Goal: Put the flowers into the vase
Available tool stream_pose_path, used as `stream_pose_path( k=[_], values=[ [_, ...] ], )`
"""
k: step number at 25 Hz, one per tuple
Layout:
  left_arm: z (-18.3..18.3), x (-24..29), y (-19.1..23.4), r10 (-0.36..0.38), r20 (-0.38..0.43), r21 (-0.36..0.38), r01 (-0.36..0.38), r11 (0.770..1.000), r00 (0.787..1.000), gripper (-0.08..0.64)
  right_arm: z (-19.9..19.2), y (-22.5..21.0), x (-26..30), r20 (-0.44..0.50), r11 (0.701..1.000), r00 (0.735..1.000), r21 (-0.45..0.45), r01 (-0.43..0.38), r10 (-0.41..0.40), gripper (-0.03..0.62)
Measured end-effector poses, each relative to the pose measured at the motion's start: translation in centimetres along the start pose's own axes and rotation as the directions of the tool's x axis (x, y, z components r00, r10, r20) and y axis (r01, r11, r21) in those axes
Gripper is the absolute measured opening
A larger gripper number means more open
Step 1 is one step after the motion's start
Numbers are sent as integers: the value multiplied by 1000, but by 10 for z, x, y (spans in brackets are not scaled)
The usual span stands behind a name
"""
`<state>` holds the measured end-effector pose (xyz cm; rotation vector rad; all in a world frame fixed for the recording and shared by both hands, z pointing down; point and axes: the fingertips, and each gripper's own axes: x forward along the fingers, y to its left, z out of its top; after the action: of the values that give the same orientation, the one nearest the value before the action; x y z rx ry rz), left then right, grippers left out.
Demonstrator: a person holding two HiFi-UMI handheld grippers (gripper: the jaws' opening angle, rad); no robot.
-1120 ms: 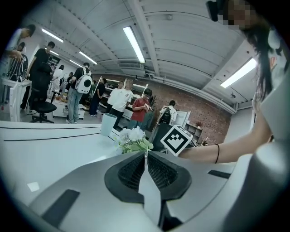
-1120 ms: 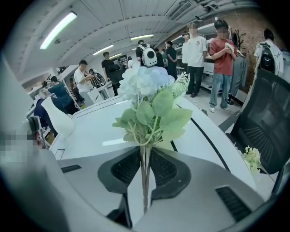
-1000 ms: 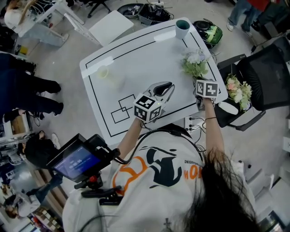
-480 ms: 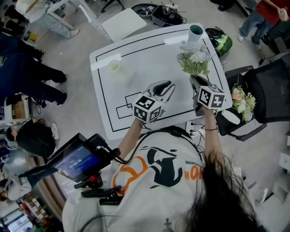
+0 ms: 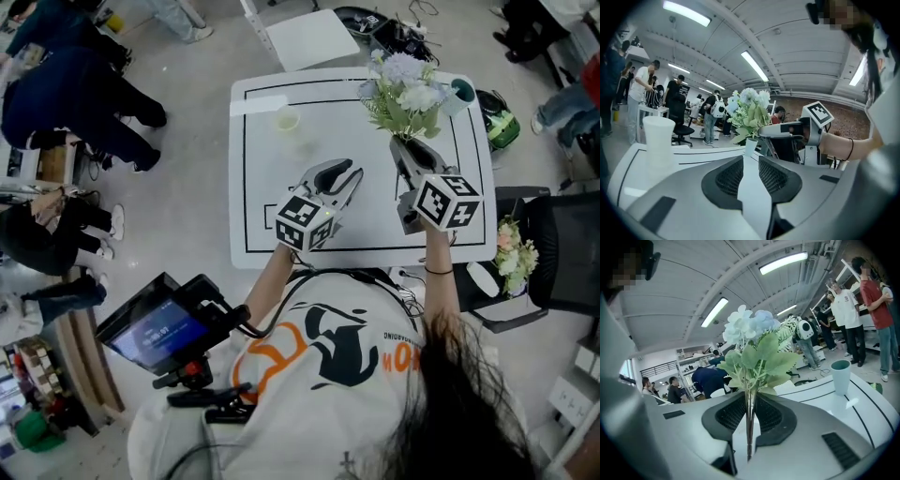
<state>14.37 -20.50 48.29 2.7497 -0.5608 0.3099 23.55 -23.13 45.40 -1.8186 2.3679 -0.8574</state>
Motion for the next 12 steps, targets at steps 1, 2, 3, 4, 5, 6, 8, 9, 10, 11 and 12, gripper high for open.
stream_pose_path(
  k=[1,2,3,4,5,6,8,9,10,11,12],
  values=[
    [5,-10,5,22,11,-2,-22,1000,1000,95,6,14,5,4,1000,1000,-14,-28,28,67],
    [8,-18,11,44,23,-5,-44,999,999,95,11,26,11,7,998,998,-27,-55,55,66],
    [11,-23,17,65,34,-9,-64,998,997,95,15,34,18,9,996,997,-37,-81,81,67],
    [12,-26,23,83,42,-13,-83,996,996,95,18,41,25,11,994,994,-43,-104,105,66],
    [13,-29,29,101,49,-15,-100,995,994,95,21,45,32,12,991,992,-46,-125,126,67],
    [14,-31,35,118,55,-18,-117,993,991,95,23,50,39,14,988,989,-46,-146,147,67],
    [13,-36,46,154,63,-26,-153,988,986,95,27,59,51,15,981,982,-44,-186,187,67],
    [13,-39,52,174,66,-31,-172,985,983,95,29,63,57,14,978,978,-43,-206,207,66],
    [13,-43,58,193,68,-36,-191,981,979,95,31,68,63,14,973,974,-42,-226,226,66],
    [13,-46,64,211,72,-41,-209,977,975,95,33,72,68,14,969,969,-44,-244,245,66],
    [13,-49,70,228,76,-46,-225,973,971,95,35,77,73,14,964,965,-48,-262,263,66]
  ],
)
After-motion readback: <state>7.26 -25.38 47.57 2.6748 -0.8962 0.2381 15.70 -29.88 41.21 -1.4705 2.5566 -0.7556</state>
